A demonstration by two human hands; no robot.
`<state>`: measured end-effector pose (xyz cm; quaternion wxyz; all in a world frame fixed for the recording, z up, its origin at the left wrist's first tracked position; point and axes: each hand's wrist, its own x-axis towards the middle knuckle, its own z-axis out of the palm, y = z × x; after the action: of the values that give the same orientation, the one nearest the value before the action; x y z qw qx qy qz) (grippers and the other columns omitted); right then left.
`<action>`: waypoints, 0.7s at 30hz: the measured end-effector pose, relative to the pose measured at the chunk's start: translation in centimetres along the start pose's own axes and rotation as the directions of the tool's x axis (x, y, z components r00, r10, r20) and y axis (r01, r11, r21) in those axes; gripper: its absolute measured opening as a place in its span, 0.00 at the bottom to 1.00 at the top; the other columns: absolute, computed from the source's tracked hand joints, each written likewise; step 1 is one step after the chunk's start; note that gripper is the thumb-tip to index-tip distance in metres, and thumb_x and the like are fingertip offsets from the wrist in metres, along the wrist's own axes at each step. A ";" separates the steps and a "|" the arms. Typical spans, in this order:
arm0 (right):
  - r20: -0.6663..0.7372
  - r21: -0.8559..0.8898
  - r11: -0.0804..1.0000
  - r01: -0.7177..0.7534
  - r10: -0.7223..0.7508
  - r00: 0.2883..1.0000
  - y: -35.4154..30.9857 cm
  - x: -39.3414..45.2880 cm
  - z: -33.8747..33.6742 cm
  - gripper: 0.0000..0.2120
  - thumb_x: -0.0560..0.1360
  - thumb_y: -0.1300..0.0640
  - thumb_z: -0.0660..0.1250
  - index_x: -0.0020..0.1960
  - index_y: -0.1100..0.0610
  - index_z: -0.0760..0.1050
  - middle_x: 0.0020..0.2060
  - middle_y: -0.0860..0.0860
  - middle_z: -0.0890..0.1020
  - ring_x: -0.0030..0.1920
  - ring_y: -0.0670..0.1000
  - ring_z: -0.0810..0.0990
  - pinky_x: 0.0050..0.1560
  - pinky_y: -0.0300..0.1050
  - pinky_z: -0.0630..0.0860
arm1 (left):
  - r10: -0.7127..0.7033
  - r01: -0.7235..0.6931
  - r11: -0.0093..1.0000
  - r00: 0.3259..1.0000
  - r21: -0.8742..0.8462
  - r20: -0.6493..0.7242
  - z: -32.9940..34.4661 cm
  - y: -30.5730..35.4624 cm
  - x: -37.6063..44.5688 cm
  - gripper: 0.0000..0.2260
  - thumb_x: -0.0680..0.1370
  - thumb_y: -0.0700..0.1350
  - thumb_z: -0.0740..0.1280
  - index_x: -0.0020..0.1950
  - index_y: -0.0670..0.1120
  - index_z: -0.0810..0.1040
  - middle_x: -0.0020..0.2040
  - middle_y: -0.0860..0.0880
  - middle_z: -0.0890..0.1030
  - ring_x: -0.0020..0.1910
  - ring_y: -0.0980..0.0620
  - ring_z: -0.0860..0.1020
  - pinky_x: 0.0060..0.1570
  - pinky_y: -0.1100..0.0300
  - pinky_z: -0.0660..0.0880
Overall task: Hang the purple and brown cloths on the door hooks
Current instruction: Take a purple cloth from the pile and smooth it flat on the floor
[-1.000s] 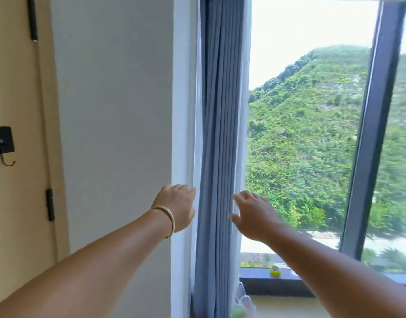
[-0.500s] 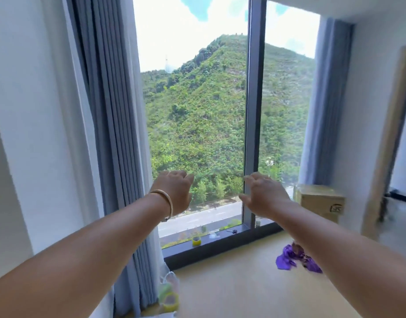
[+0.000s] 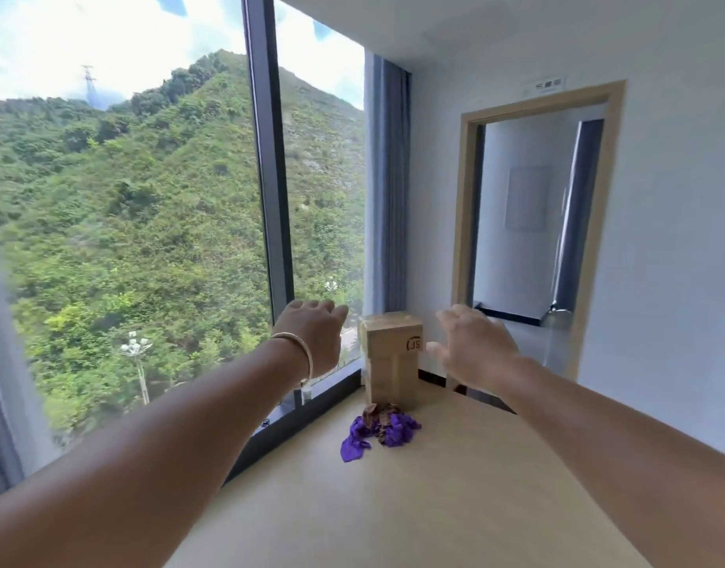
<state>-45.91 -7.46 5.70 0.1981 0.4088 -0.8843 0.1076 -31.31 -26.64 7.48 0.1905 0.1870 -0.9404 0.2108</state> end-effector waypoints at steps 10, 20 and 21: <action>0.025 -0.179 0.937 -0.301 0.310 0.950 13.8 -3.8 -1.4 0.24 0.78 0.42 0.58 0.69 0.54 0.65 0.66 0.53 0.70 0.65 0.56 0.70 0.62 0.53 0.69 | 0.256 -0.269 0.951 0.961 -0.152 -0.102 2.1 13.8 8.5 0.19 0.79 0.48 0.58 0.70 0.49 0.66 0.64 0.49 0.74 0.62 0.48 0.74 0.63 0.51 0.70; 0.045 -0.255 0.850 -0.462 0.487 0.872 21.9 -1.7 1.2 0.25 0.79 0.42 0.55 0.71 0.54 0.64 0.67 0.52 0.69 0.66 0.54 0.68 0.63 0.52 0.67 | 0.410 -0.445 0.871 0.892 -0.209 -0.190 5.7 21.9 18.1 0.18 0.80 0.52 0.57 0.68 0.48 0.66 0.62 0.48 0.75 0.60 0.47 0.74 0.61 0.52 0.68; 0.041 -0.264 0.840 -0.473 0.500 0.865 22.7 -1.0 1.5 0.25 0.79 0.42 0.55 0.71 0.54 0.64 0.67 0.52 0.69 0.66 0.54 0.68 0.63 0.52 0.67 | 0.421 -0.458 0.864 0.885 -0.209 -0.199 6.1 22.3 19.5 0.19 0.80 0.53 0.57 0.69 0.48 0.66 0.63 0.48 0.75 0.61 0.47 0.74 0.62 0.52 0.68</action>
<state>-63.13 7.30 3.24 0.1649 0.1481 -0.9749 0.0219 -59.34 -16.01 3.61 0.2280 -0.0744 -0.9604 0.1417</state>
